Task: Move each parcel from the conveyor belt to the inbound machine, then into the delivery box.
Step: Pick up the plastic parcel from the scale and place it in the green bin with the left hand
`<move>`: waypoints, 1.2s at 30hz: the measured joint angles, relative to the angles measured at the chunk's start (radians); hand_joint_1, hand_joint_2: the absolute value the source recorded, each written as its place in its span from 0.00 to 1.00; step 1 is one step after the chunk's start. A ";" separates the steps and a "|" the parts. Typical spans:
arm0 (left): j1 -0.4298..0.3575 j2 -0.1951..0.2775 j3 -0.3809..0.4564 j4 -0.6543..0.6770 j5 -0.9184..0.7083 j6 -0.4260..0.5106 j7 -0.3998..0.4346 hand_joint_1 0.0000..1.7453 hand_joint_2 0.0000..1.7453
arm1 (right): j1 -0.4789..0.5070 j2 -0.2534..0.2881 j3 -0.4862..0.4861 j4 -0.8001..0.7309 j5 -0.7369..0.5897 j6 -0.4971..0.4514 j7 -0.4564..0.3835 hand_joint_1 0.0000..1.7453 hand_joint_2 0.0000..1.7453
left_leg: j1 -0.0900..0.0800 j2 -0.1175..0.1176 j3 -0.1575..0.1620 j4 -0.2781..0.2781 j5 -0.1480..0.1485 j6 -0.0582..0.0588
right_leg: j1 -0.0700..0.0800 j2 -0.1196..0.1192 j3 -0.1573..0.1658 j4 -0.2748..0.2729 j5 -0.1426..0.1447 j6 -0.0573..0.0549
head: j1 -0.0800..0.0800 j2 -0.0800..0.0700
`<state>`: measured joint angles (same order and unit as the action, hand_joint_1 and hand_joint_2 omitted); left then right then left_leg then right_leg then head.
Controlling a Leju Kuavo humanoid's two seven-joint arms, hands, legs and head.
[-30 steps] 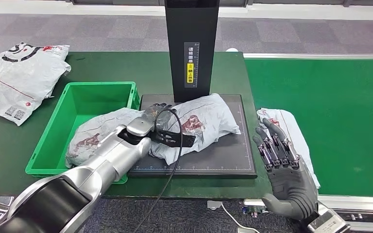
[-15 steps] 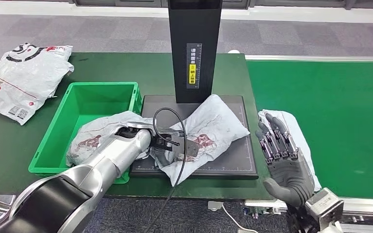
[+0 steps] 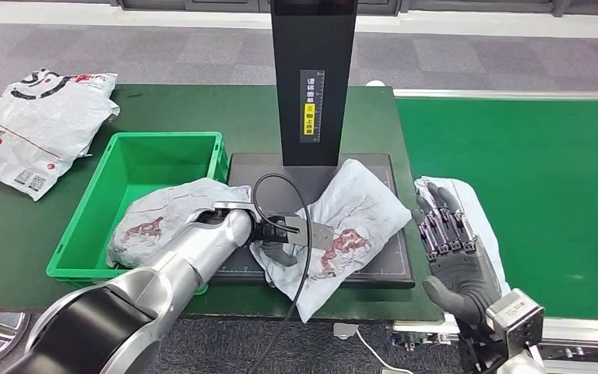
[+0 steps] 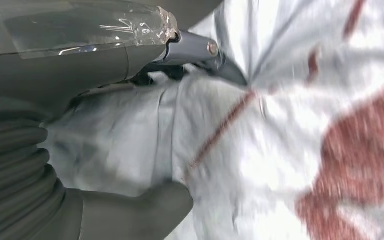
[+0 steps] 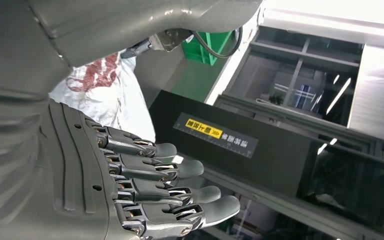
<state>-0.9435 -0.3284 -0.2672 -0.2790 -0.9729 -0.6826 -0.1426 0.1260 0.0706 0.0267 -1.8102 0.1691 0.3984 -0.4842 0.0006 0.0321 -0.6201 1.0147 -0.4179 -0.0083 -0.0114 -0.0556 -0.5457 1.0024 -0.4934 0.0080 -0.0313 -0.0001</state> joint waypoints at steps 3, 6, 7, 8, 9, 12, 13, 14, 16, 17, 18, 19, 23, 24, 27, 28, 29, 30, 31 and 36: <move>0.002 -0.004 0.015 0.000 0.017 0.020 0.006 1.00 1.00 | 0.008 0.001 -0.003 0.000 -0.007 0.003 0.002 0.00 1.00 | 0.000 0.000 0.000 0.000 0.000 0.000 | 0.000 0.001 -0.001 0.000 0.000 0.000 | 0.000 0.000; 0.006 -0.004 0.029 0.001 0.033 0.032 0.005 1.00 1.00 | 0.015 0.002 -0.003 0.000 -0.010 0.006 0.001 0.00 1.00 | 0.000 0.001 0.000 0.000 -0.001 -0.001 | 0.000 0.002 -0.001 0.000 0.000 0.000 | 0.000 0.000; 0.007 -0.004 0.033 0.001 0.037 0.037 0.006 1.00 1.00 | 0.016 0.003 -0.003 0.000 -0.011 0.007 0.001 0.00 1.00 | 0.000 0.001 0.000 0.000 -0.001 -0.001 | 0.000 0.002 -0.002 0.000 0.000 0.000 | 0.000 0.000; 0.008 -0.004 0.035 0.001 0.040 0.045 0.006 1.00 1.00 | 0.017 0.003 -0.003 -0.001 -0.011 0.009 -0.001 0.00 1.00 | 0.000 0.001 0.000 0.000 -0.001 -0.001 | 0.000 0.003 -0.002 0.000 0.000 0.000 | 0.000 0.000; 0.009 -0.004 0.037 0.001 0.042 0.054 0.008 1.00 1.00 | 0.019 0.003 -0.003 -0.002 -0.012 0.013 -0.003 0.00 1.00 | 0.000 0.002 0.000 0.000 -0.001 -0.001 | 0.000 0.003 -0.002 0.000 0.000 0.000 | 0.000 0.000; 0.014 -0.004 0.041 0.001 0.052 0.087 0.020 1.00 1.00 | 0.026 0.003 -0.003 -0.009 -0.013 0.021 -0.010 0.00 1.00 | 0.000 0.002 -0.001 0.000 -0.001 -0.001 | 0.000 0.003 -0.003 0.000 -0.001 -0.001 | 0.000 0.000; 0.015 -0.004 0.043 0.001 0.055 0.096 0.023 1.00 1.00 | 0.028 0.003 -0.004 -0.012 -0.013 0.021 -0.011 0.00 1.00 | 0.000 0.002 -0.001 0.000 -0.001 -0.002 | 0.000 0.003 -0.003 0.000 -0.001 -0.001 | 0.000 0.000; 0.015 -0.004 0.045 0.001 0.058 0.103 0.025 1.00 1.00 | 0.030 0.003 -0.004 -0.015 -0.014 0.022 -0.012 0.00 1.00 | 0.000 0.002 -0.001 0.000 -0.002 -0.002 | 0.000 0.003 -0.003 0.000 -0.001 -0.001 | 0.000 0.000; 0.016 -0.004 0.048 0.001 0.061 0.109 0.026 1.00 1.00 | 0.032 0.003 -0.004 -0.020 -0.014 0.022 -0.012 0.00 1.00 | 0.000 0.002 -0.001 0.000 -0.002 -0.002 | 0.000 0.004 -0.003 0.000 -0.001 -0.001 | 0.000 0.000; 0.016 -0.004 0.049 0.001 0.062 0.110 0.026 1.00 1.00 | 0.033 0.003 -0.004 -0.023 -0.014 0.022 -0.012 0.00 1.00 | 0.000 0.002 -0.001 0.000 -0.002 -0.002 | 0.000 0.004 -0.004 0.000 -0.001 -0.001 | 0.000 0.000; 0.016 -0.004 0.049 0.001 0.063 0.110 0.027 1.00 1.00 | 0.033 0.003 -0.004 -0.024 -0.014 0.022 -0.012 0.00 1.00 | 0.000 0.002 -0.001 0.000 -0.002 -0.002 | 0.000 0.004 -0.004 0.000 -0.001 -0.001 | 0.000 0.000; 0.017 -0.004 0.051 0.001 0.063 0.110 0.027 1.00 1.00 | 0.033 0.003 -0.004 -0.025 -0.014 0.022 -0.012 0.00 1.00 | 0.000 0.002 -0.001 0.000 -0.002 -0.002 | 0.000 0.004 -0.004 0.000 -0.001 -0.001 | 0.000 0.000; 0.017 -0.004 0.056 0.001 0.071 0.117 0.027 1.00 1.00 | 0.035 0.003 -0.004 -0.031 -0.014 0.024 -0.013 0.00 1.00 | 0.000 0.002 -0.001 0.000 -0.002 -0.002 | 0.000 0.004 -0.004 0.000 -0.001 -0.001 | 0.000 0.000; 0.017 -0.004 0.057 0.001 0.075 0.121 0.027 1.00 1.00 | 0.036 0.003 -0.005 -0.033 -0.014 0.026 -0.013 0.00 1.00 | 0.000 0.002 -0.001 0.000 -0.002 -0.002 | 0.000 0.004 -0.004 0.000 -0.001 -0.001 | 0.000 0.000; 0.017 -0.003 0.062 0.001 0.089 0.133 0.026 1.00 1.00 | 0.041 0.003 -0.010 -0.040 -0.016 0.035 -0.013 0.00 1.00 | 0.000 0.002 -0.001 0.000 -0.002 -0.002 | 0.000 0.004 -0.004 0.000 -0.001 -0.001 | 0.000 0.000; 0.017 -0.002 0.063 0.001 0.093 0.137 0.025 1.00 1.00 | 0.043 0.004 -0.014 -0.043 -0.017 0.037 -0.013 0.00 1.00 | 0.000 0.002 -0.001 0.000 -0.002 -0.002 | 0.000 0.004 -0.004 0.000 -0.001 -0.001 | 0.000 0.000; 0.017 -0.001 0.064 0.001 0.097 0.141 0.024 1.00 1.00 | 0.044 0.005 -0.017 -0.045 -0.018 0.038 -0.014 0.00 1.00 | 0.000 0.002 -0.001 0.000 -0.002 -0.002 | 0.000 0.004 -0.004 0.000 -0.001 -0.001 | 0.000 0.000; 0.017 0.000 0.065 0.000 0.101 0.145 0.023 1.00 1.00 | 0.045 0.006 -0.019 -0.047 -0.019 0.039 -0.014 0.00 1.00 | 0.000 0.002 -0.001 0.000 -0.002 -0.002 | 0.000 0.004 -0.004 0.000 -0.001 -0.001 | 0.000 0.000; 0.017 0.001 0.067 -0.001 0.106 0.151 0.019 1.00 1.00 | 0.046 0.006 -0.021 -0.048 -0.021 0.039 -0.015 0.00 1.00 | 0.000 0.002 -0.001 0.000 -0.002 -0.002 | 0.000 0.004 -0.004 0.000 -0.001 -0.001 | 0.000 0.000; -0.014 0.008 0.087 -0.023 0.165 0.219 -0.043 1.00 1.00 | 0.059 0.014 -0.034 -0.061 -0.026 0.040 -0.015 0.00 1.00 | 0.000 0.002 -0.002 0.000 -0.001 -0.002 | 0.000 0.003 -0.005 0.001 -0.001 -0.001 | 0.000 0.000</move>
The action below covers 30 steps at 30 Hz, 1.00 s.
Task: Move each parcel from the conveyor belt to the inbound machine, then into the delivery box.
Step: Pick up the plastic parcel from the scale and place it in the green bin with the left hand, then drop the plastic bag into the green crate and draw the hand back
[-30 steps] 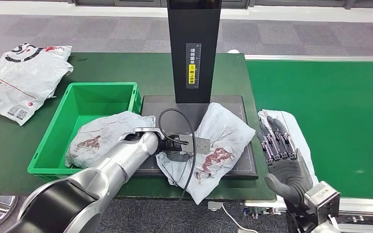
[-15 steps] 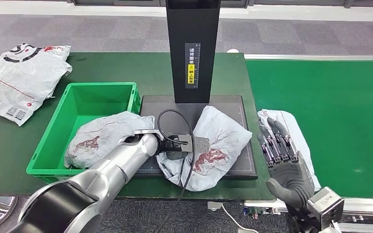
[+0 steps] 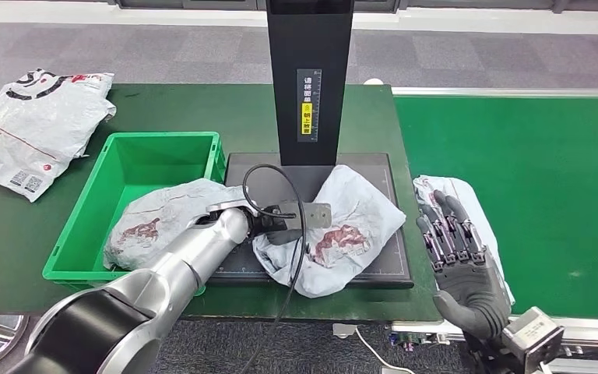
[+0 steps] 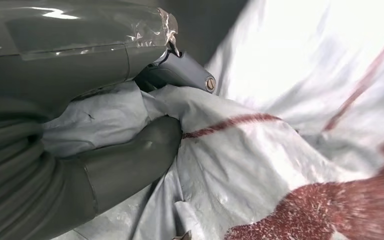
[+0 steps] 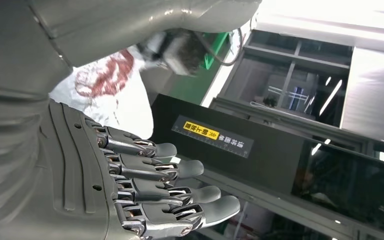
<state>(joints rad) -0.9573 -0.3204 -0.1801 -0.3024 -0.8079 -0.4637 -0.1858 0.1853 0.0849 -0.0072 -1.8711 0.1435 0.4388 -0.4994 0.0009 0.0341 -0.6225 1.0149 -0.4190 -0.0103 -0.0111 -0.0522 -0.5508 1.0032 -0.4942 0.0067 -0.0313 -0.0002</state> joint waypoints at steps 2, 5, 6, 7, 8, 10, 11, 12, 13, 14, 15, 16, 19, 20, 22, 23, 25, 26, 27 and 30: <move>-0.047 0.003 0.008 -0.029 0.049 0.039 -0.040 1.00 1.00 | 0.017 0.013 -0.019 -0.018 0.004 0.000 0.003 0.00 1.00 | 0.000 0.000 -0.002 0.000 0.001 0.000 | 0.000 -0.001 -0.001 0.000 0.000 0.000 | 0.000 0.000; -0.122 0.008 0.013 -0.106 0.102 0.059 -0.039 1.00 1.00 | 0.044 0.037 -0.049 -0.055 0.013 0.006 0.009 0.00 1.00 | 0.000 0.000 -0.002 0.000 0.001 0.000 | 0.000 0.001 -0.002 0.001 0.000 0.000 | 0.000 0.000; -0.140 0.009 0.013 -0.137 0.113 0.059 -0.031 1.00 1.00 | 0.054 0.045 -0.059 -0.067 0.015 0.010 0.011 0.00 1.00 | 0.000 0.000 -0.002 0.000 0.000 0.000 | 0.000 0.001 -0.002 0.001 0.000 0.000 | 0.000 0.000; -0.155 0.011 0.013 -0.167 0.124 0.059 -0.022 1.00 1.00 | 0.062 0.052 -0.067 -0.077 0.016 0.014 0.012 0.00 1.00 | 0.000 0.000 -0.002 0.000 0.000 0.000 | 0.000 0.001 -0.002 0.001 0.000 0.000 | 0.000 0.000; -0.167 0.014 0.013 -0.198 0.135 0.060 -0.013 1.00 1.00 | 0.068 0.058 -0.074 -0.085 0.016 0.019 0.013 0.00 1.00 | 0.000 0.000 -0.002 0.000 0.000 0.000 | 0.000 0.001 -0.002 0.001 0.000 0.000 | 0.000 0.000; -0.184 0.026 0.009 -0.264 0.167 0.060 0.005 1.00 1.00 | 0.079 0.069 -0.085 -0.096 0.016 0.026 0.014 0.00 1.00 | 0.000 0.001 -0.003 0.000 0.000 0.000 | 0.000 0.001 -0.003 0.001 0.000 0.000 | 0.000 0.000; -0.191 0.034 0.006 -0.295 0.184 0.060 0.014 1.00 1.00 | 0.082 0.073 -0.090 -0.099 0.016 0.029 0.014 0.00 1.00 | 0.000 0.001 -0.003 0.000 0.000 -0.001 | 0.000 0.002 -0.003 0.001 0.000 0.000 | 0.000 0.000; -0.199 0.041 0.002 -0.322 0.198 0.059 0.021 1.00 1.00 | 0.085 0.076 -0.093 -0.102 0.016 0.032 0.015 0.00 1.00 | 0.000 0.001 -0.003 0.000 0.000 -0.001 | 0.000 0.002 -0.004 0.001 0.000 0.000 | 0.000 0.000; -0.205 0.046 -0.001 -0.342 0.207 0.059 0.025 1.00 1.00 | 0.087 0.079 -0.096 -0.104 0.016 0.033 0.015 0.00 1.00 | 0.000 0.001 -0.003 0.000 0.000 -0.001 | 0.000 0.002 -0.004 0.001 0.000 0.000 | 0.000 0.000; -0.209 0.051 -0.004 -0.359 0.212 0.059 0.028 1.00 1.00 | 0.089 0.081 -0.098 -0.106 0.016 0.033 0.015 0.00 1.00 | 0.000 0.001 -0.003 0.000 0.000 -0.001 | 0.000 0.002 -0.004 0.001 0.000 0.000 | 0.000 0.000; -0.211 0.055 -0.007 -0.375 0.214 0.060 0.029 1.00 1.00 | 0.090 0.084 -0.100 -0.108 0.016 0.033 0.015 0.00 1.00 | 0.000 0.001 -0.003 0.000 0.000 -0.001 | 0.000 0.002 -0.003 0.001 0.000 0.000 | 0.000 0.000; -0.212 0.059 -0.011 -0.388 0.217 0.062 0.030 1.00 1.00 | 0.090 0.086 -0.101 -0.109 0.015 0.033 0.016 0.00 1.00 | 0.000 0.001 -0.003 0.000 0.000 -0.001 | 0.000 0.002 -0.003 0.001 0.000 0.000 | 0.000 0.000; -0.213 0.079 -0.028 -0.432 0.235 0.086 0.040 1.00 1.00 | 0.090 0.089 -0.105 -0.109 0.013 0.035 0.025 0.00 1.00 | 0.000 0.002 -0.003 0.000 0.000 -0.001 | 0.000 0.003 -0.003 0.001 0.000 0.000 | 0.000 0.000; -0.213 0.090 -0.036 -0.453 0.241 0.098 0.051 1.00 1.00 | 0.090 0.090 -0.106 -0.109 0.012 0.036 0.029 0.00 1.00 | 0.000 0.002 -0.003 0.000 0.000 -0.001 | 0.000 0.003 -0.003 0.001 0.000 0.000 | 0.000 0.000; -0.215 0.115 -0.052 -0.498 0.246 0.121 0.083 1.00 1.00 | 0.089 0.092 -0.108 -0.107 0.011 0.040 0.037 0.00 1.00 | 0.000 0.002 -0.003 0.000 0.000 -0.001 | 0.000 0.003 -0.004 0.001 0.000 0.000 | 0.000 0.000; -0.217 0.129 -0.059 -0.521 0.244 0.130 0.100 1.00 1.00 | 0.087 0.093 -0.109 -0.105 0.011 0.042 0.041 0.00 1.00 | 0.000 0.002 -0.003 0.000 0.000 -0.001 | 0.000 0.003 -0.004 0.001 0.000 0.000 | 0.000 0.000; -0.222 0.158 -0.073 -0.560 0.224 0.148 0.135 1.00 1.00 | 0.082 0.094 -0.111 -0.097 0.008 0.044 0.049 0.00 1.00 | 0.000 0.002 -0.003 0.000 0.000 -0.001 | 0.000 0.003 -0.004 0.001 0.000 -0.001 | 0.000 0.000; -0.225 0.172 -0.080 -0.576 0.207 0.158 0.150 1.00 1.00 | 0.079 0.095 -0.113 -0.093 0.006 0.045 0.053 0.00 1.00 | 0.000 0.002 -0.003 0.000 0.000 -0.001 | 0.000 0.003 -0.004 0.001 0.000 -0.001 | 0.000 0.000; -0.228 0.186 -0.087 -0.590 0.191 0.166 0.163 1.00 1.00 | 0.076 0.095 -0.115 -0.088 0.004 0.045 0.056 0.00 1.00 | 0.000 0.002 -0.003 0.000 0.000 -0.001 | 0.000 0.003 -0.004 0.001 0.000 -0.001 | 0.000 0.000; -0.235 0.221 -0.102 -0.620 0.165 0.181 0.182 1.00 1.00 | 0.070 0.096 -0.123 -0.075 -0.001 0.045 0.059 0.00 1.00 | 0.000 0.002 -0.003 0.000 0.000 -0.001 | 0.000 0.003 -0.004 0.001 0.000 -0.001 | 0.000 0.000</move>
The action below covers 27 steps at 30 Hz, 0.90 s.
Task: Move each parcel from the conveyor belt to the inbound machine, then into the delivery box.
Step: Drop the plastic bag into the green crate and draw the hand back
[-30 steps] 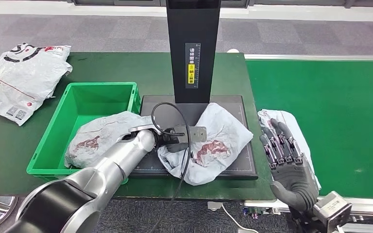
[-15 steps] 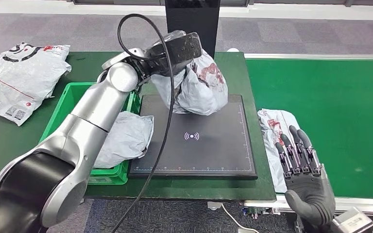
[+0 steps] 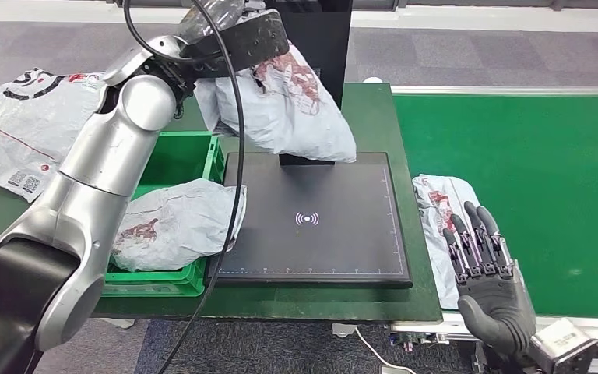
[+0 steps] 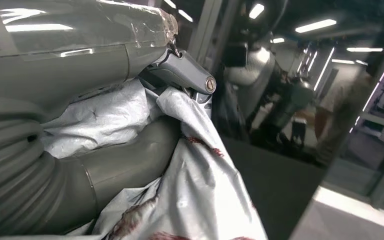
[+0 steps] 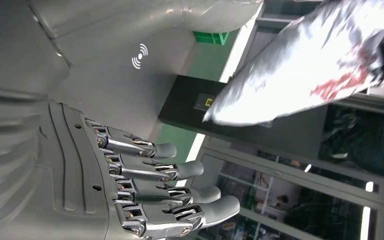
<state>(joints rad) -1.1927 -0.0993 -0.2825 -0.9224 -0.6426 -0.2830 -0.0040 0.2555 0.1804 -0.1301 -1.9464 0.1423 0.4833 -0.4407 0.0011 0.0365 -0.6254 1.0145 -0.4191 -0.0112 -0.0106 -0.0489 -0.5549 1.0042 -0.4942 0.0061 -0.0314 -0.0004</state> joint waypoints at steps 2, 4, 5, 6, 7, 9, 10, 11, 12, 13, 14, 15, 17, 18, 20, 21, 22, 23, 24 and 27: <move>-0.005 0.018 -0.011 -0.010 -0.028 0.011 0.020 1.00 1.00 | -0.004 0.000 -0.004 0.006 -0.003 0.000 0.002 0.00 1.00 | 0.000 0.000 0.000 0.000 0.000 0.000 | 0.000 0.000 0.000 0.000 0.000 0.000 | 0.000 0.000; -0.013 0.043 -0.028 -0.012 -0.091 0.030 0.059 1.00 1.00 | -0.009 0.001 -0.011 0.014 -0.007 0.003 0.005 0.00 1.00 | 0.000 0.000 0.000 0.000 0.000 0.000 | 0.000 0.000 0.000 0.000 0.000 0.000 | 0.000 0.000; -0.019 0.057 -0.039 -0.009 -0.131 0.041 0.077 1.00 1.00 | -0.011 0.001 -0.015 0.019 -0.010 0.005 0.006 0.00 1.00 | 0.000 0.001 0.000 0.000 0.000 0.000 | 0.000 0.001 0.000 0.000 0.000 0.000 | 0.000 0.000; -0.026 0.070 -0.049 -0.003 -0.170 0.052 0.089 1.00 1.00 | -0.012 0.001 -0.019 0.025 -0.013 0.007 0.007 0.00 1.00 | 0.000 0.001 0.000 0.000 0.000 0.000 | 0.000 0.001 0.000 0.000 0.000 0.000 | 0.000 0.000; -0.032 0.082 -0.057 0.008 -0.204 0.063 0.095 1.00 1.00 | -0.012 0.001 -0.022 0.031 -0.015 0.008 0.007 0.00 1.00 | 0.000 0.001 0.000 0.000 0.000 0.000 | 0.000 0.001 0.000 0.000 0.000 0.000 | 0.000 0.000; -0.042 0.102 -0.070 0.032 -0.243 0.081 0.093 1.00 1.00 | -0.012 0.001 -0.029 0.043 -0.017 0.009 0.006 0.00 1.00 | 0.000 0.002 0.000 0.000 0.000 0.000 | 0.000 0.002 -0.001 0.000 0.000 0.000 | 0.000 0.000; -0.045 0.110 -0.073 0.042 -0.251 0.086 0.090 1.00 1.00 | -0.012 0.002 -0.033 0.048 -0.018 0.009 0.005 0.00 1.00 | 0.000 0.002 0.000 0.000 0.000 0.000 | 0.000 0.002 -0.001 0.000 0.000 0.000 | 0.000 0.000; -0.046 0.117 -0.076 0.050 -0.254 0.087 0.089 1.00 1.00 | -0.013 0.002 -0.036 0.051 -0.018 0.010 0.005 0.00 1.00 | 0.000 0.002 0.000 0.000 0.000 0.000 | 0.000 0.002 -0.001 0.000 0.000 0.000 | 0.000 0.000; -0.047 0.122 -0.079 0.057 -0.257 0.088 0.088 1.00 1.00 | -0.013 0.002 -0.038 0.055 -0.018 0.009 0.005 0.00 1.00 | 0.000 0.002 0.000 0.000 0.000 0.000 | 0.000 0.001 -0.001 0.000 0.000 0.000 | 0.000 0.000; -0.048 0.126 -0.081 0.063 -0.258 0.088 0.088 1.00 1.00 | -0.014 0.002 -0.039 0.058 -0.018 0.009 0.004 0.00 1.00 | 0.000 0.002 0.000 0.000 0.000 0.000 | 0.000 0.001 -0.001 0.000 0.000 0.000 | 0.000 0.000; -0.048 0.129 -0.083 0.068 -0.259 0.088 0.088 1.00 1.00 | -0.015 0.002 -0.039 0.060 -0.018 0.009 0.004 0.00 1.00 | 0.000 0.001 0.000 0.000 0.000 0.000 | 0.000 0.001 0.000 0.000 0.000 0.000 | 0.000 0.000; -0.049 0.132 -0.085 0.073 -0.261 0.088 0.089 1.00 1.00 | -0.016 0.002 -0.039 0.063 -0.017 0.009 0.004 0.00 1.00 | 0.001 0.001 0.000 0.000 0.000 0.000 | 0.000 0.001 0.000 0.000 0.000 0.000 | 0.000 0.000; -0.050 0.138 -0.089 0.083 -0.278 0.089 0.104 1.00 1.00 | -0.017 0.003 -0.039 0.067 -0.018 0.009 0.004 0.00 1.00 | 0.000 0.001 0.000 0.000 0.000 0.000 | 0.000 0.001 0.000 0.000 0.000 0.000 | 0.000 0.000; -0.051 0.143 -0.092 0.089 -0.295 0.089 0.118 1.00 1.00 | -0.018 0.003 -0.039 0.069 -0.019 0.009 0.006 0.00 1.00 | 0.000 0.001 -0.001 0.000 0.000 0.000 | 0.000 0.001 0.000 0.000 0.000 0.000 | 0.000 0.000; -0.056 0.156 -0.101 0.116 -0.339 0.092 0.146 1.00 1.00 | -0.023 0.004 -0.039 0.076 -0.021 0.009 0.011 0.00 1.00 | 0.000 0.002 -0.001 0.000 0.000 0.000 | 0.000 0.002 -0.001 0.000 0.000 0.000 | 0.000 0.000; -0.060 0.165 -0.105 0.139 -0.361 0.097 0.156 1.00 1.00 | -0.027 0.004 -0.039 0.081 -0.021 0.010 0.014 0.00 1.00 | 0.000 0.003 -0.001 0.000 0.000 0.000 | 0.000 0.003 -0.001 0.000 0.000 0.000 | 0.000 0.000; -0.063 0.177 -0.107 0.168 -0.383 0.105 0.161 1.00 1.00 | -0.030 0.004 -0.039 0.087 -0.020 0.010 0.016 0.00 1.00 | 0.000 0.004 0.000 0.000 0.000 -0.001 | 0.000 0.004 -0.001 0.000 0.000 -0.001 | 0.000 0.000; -0.066 0.188 -0.108 0.198 -0.401 0.115 0.164 1.00 1.00 | -0.034 0.005 -0.039 0.093 -0.019 0.010 0.017 0.00 1.00 | 0.000 0.005 0.000 0.000 0.000 -0.001 | 0.001 0.005 -0.001 0.000 0.001 -0.001 | 0.000 0.000; -0.067 0.201 -0.108 0.230 -0.417 0.124 0.165 1.00 1.00 | -0.037 0.005 -0.039 0.099 -0.017 0.010 0.018 0.00 1.00 | 0.000 0.006 0.000 0.000 0.000 -0.001 | 0.001 0.006 -0.002 0.000 0.001 -0.001 | 0.000 0.000; -0.068 0.230 -0.108 0.304 -0.440 0.139 0.165 1.00 1.00 | -0.046 0.006 -0.039 0.111 -0.014 0.010 0.019 0.00 1.00 | 0.000 0.007 0.000 0.000 0.000 -0.002 | 0.003 0.007 -0.003 0.000 0.002 -0.003 | 0.000 0.000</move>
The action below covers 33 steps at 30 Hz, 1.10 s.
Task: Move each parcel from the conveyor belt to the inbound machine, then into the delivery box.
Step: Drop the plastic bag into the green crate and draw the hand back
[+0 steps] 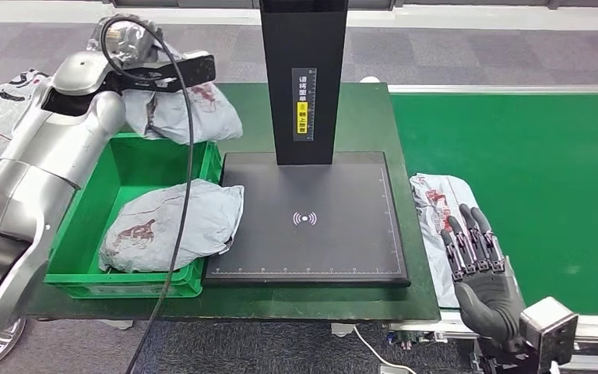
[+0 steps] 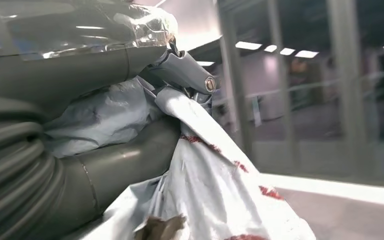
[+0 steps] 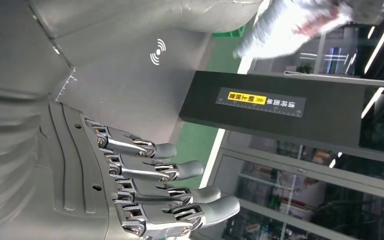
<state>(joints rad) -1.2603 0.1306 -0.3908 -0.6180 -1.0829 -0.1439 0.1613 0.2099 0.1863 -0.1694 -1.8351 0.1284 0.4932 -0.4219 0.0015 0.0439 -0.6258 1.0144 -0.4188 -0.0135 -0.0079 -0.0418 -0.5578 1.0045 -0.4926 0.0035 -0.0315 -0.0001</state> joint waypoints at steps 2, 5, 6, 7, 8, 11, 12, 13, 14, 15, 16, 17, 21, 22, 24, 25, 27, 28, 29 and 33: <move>0.000 0.014 0.000 0.032 -0.009 0.002 0.005 1.00 1.00 | -0.004 0.001 0.000 0.005 0.001 0.001 0.001 0.00 1.00 | 0.000 0.000 0.000 0.000 0.000 0.000 | 0.001 -0.001 0.000 0.000 0.000 0.000 | 0.000 0.000; -0.002 0.033 -0.003 0.077 -0.041 0.001 0.036 1.00 1.00 | -0.013 0.002 0.000 0.012 0.005 0.007 0.004 0.00 1.00 | 0.001 -0.001 0.000 0.000 0.000 -0.001 | 0.001 -0.002 0.000 0.000 -0.001 -0.001 | 0.000 0.000; -0.002 0.038 -0.004 0.093 -0.055 -0.001 0.049 1.00 1.00 | -0.016 0.003 0.000 0.014 0.007 0.008 0.006 0.00 1.00 | 0.001 -0.001 0.000 0.000 0.000 -0.001 | 0.001 -0.002 0.000 0.000 -0.001 -0.001 | 0.000 0.000; -0.002 0.042 -0.006 0.108 -0.066 -0.004 0.061 1.00 1.00 | -0.018 0.003 0.000 0.015 0.008 0.009 0.007 0.00 1.00 | 0.001 -0.001 -0.001 0.000 0.000 -0.001 | 0.000 -0.002 0.000 0.000 -0.001 -0.001 | 0.000 0.000; -0.002 0.046 -0.009 0.124 -0.076 -0.006 0.074 1.00 1.00 | -0.018 0.003 0.000 0.016 0.008 0.009 0.007 0.00 1.00 | 0.001 -0.001 -0.001 0.000 0.000 -0.001 | 0.000 -0.001 0.000 0.000 -0.001 -0.001 | 0.000 0.000; -0.001 0.053 -0.012 0.168 -0.099 -0.015 0.107 1.00 1.00 | -0.016 0.003 -0.006 0.016 0.007 0.011 0.012 0.00 1.00 | 0.001 -0.001 -0.001 0.000 0.000 -0.001 | 0.000 -0.001 0.000 0.000 -0.001 -0.001 | 0.000 0.000; -0.001 0.055 -0.013 0.181 -0.105 -0.018 0.116 1.00 1.00 | -0.015 0.003 -0.010 0.016 0.007 0.012 0.013 0.00 1.00 | 0.001 -0.001 -0.001 0.000 0.000 -0.001 | 0.000 -0.001 0.000 0.000 -0.001 -0.001 | 0.000 0.000; 0.000 0.057 -0.013 0.192 -0.112 -0.021 0.125 1.00 1.00 | -0.014 0.003 -0.013 0.016 0.006 0.013 0.014 0.00 1.00 | 0.001 -0.001 -0.001 0.000 0.000 -0.001 | 0.000 -0.001 0.000 0.000 -0.001 -0.001 | 0.000 0.000; 0.000 0.060 -0.013 0.202 -0.120 -0.024 0.134 1.00 1.00 | -0.014 0.003 -0.015 0.016 0.006 0.014 0.015 0.00 1.00 | 0.001 -0.001 -0.001 0.000 0.000 -0.001 | 0.000 -0.001 0.000 0.000 -0.001 -0.001 | 0.000 0.000; 0.001 0.062 -0.013 0.211 -0.128 -0.027 0.144 1.00 1.00 | -0.013 0.003 -0.016 0.016 0.006 0.014 0.015 0.00 1.00 | 0.001 -0.001 -0.001 0.000 0.000 -0.001 | 0.000 -0.001 0.000 0.000 -0.001 -0.001 | 0.000 0.000; 0.002 0.064 -0.013 0.219 -0.138 -0.031 0.155 1.00 1.00 | -0.013 0.003 -0.017 0.016 0.006 0.013 0.015 0.00 1.00 | 0.001 -0.001 -0.001 0.000 0.000 -0.001 | 0.000 -0.001 0.000 0.000 -0.001 -0.001 | 0.000 0.000; 0.002 0.065 -0.013 0.227 -0.148 -0.036 0.167 1.00 1.00 | -0.013 0.003 -0.018 0.016 0.006 0.012 0.015 0.00 1.00 | 0.001 -0.001 -0.001 0.000 0.000 -0.001 | 0.000 -0.001 0.000 0.000 -0.001 -0.001 | 0.000 0.000; 0.002 0.074 -0.013 0.254 -0.179 -0.076 0.210 1.00 1.00 | -0.012 0.003 -0.030 0.016 0.006 0.012 0.014 0.00 1.00 | 0.001 -0.001 -0.001 0.000 0.000 -0.001 | 0.001 -0.001 0.000 0.000 -0.001 -0.001 | 0.000 0.000; 0.002 0.078 -0.013 0.260 -0.182 -0.086 0.217 1.00 1.00 | -0.010 0.003 -0.033 0.016 0.005 0.012 0.014 0.00 1.00 | 0.001 -0.001 -0.001 0.000 -0.001 -0.001 | 0.001 -0.001 0.000 0.000 -0.001 -0.002 | 0.000 0.000; 0.003 0.089 -0.013 0.271 -0.185 -0.100 0.226 1.00 1.00 | -0.006 0.003 -0.035 0.016 0.000 0.013 0.012 0.00 1.00 | 0.001 -0.001 -0.001 0.000 -0.001 -0.001 | 0.001 -0.001 0.000 0.000 -0.001 -0.002 | 0.000 0.000; 0.003 0.095 -0.013 0.277 -0.186 -0.105 0.229 1.00 1.00 | -0.004 0.003 -0.036 0.016 -0.003 0.014 0.011 0.00 1.00 | 0.001 -0.001 -0.001 0.000 -0.001 -0.001 | 0.001 -0.001 0.000 0.000 -0.001 -0.002 | 0.000 0.000; 0.003 0.108 -0.013 0.286 -0.189 -0.117 0.232 1.00 1.00 | -0.002 0.003 -0.041 0.016 -0.007 0.015 0.010 0.00 1.00 | 0.001 -0.001 -0.001 0.000 -0.001 -0.001 | 0.002 -0.001 0.000 0.000 -0.001 -0.002 | 0.000 0.000; 0.003 0.113 -0.013 0.290 -0.191 -0.127 0.231 1.00 1.00 | -0.001 0.003 -0.044 0.016 -0.009 0.014 0.009 0.00 1.00 | 0.001 -0.001 -0.001 0.000 -0.001 -0.002 | 0.002 -0.001 0.000 0.000 -0.002 -0.002 | 0.000 0.000; 0.003 0.118 -0.013 0.293 -0.193 -0.142 0.229 1.00 1.00 | 0.000 0.003 -0.047 0.016 -0.010 0.013 0.009 0.00 1.00 | 0.001 -0.001 -0.001 0.000 -0.001 -0.002 | 0.002 -0.001 0.000 0.000 -0.002 -0.002 | 0.000 0.000; -0.004 0.130 -0.013 0.307 -0.189 -0.279 0.186 1.00 1.00 | 0.002 0.003 -0.052 0.016 -0.010 0.011 0.008 0.00 1.00 | 0.001 -0.001 -0.001 0.000 -0.001 -0.002 | 0.002 -0.001 0.000 0.000 -0.002 -0.002 | 0.000 0.000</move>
<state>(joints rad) -1.2641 0.2611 -0.4042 -0.3114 -1.2720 -0.4229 0.3472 0.2115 0.1892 -0.2214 -1.8187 0.1184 0.5045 -0.4136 0.0028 0.0428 -0.6263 1.0143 -0.4196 -0.0150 -0.0062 -0.0433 -0.5576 1.0045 -0.4941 0.0013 -0.0317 -0.0001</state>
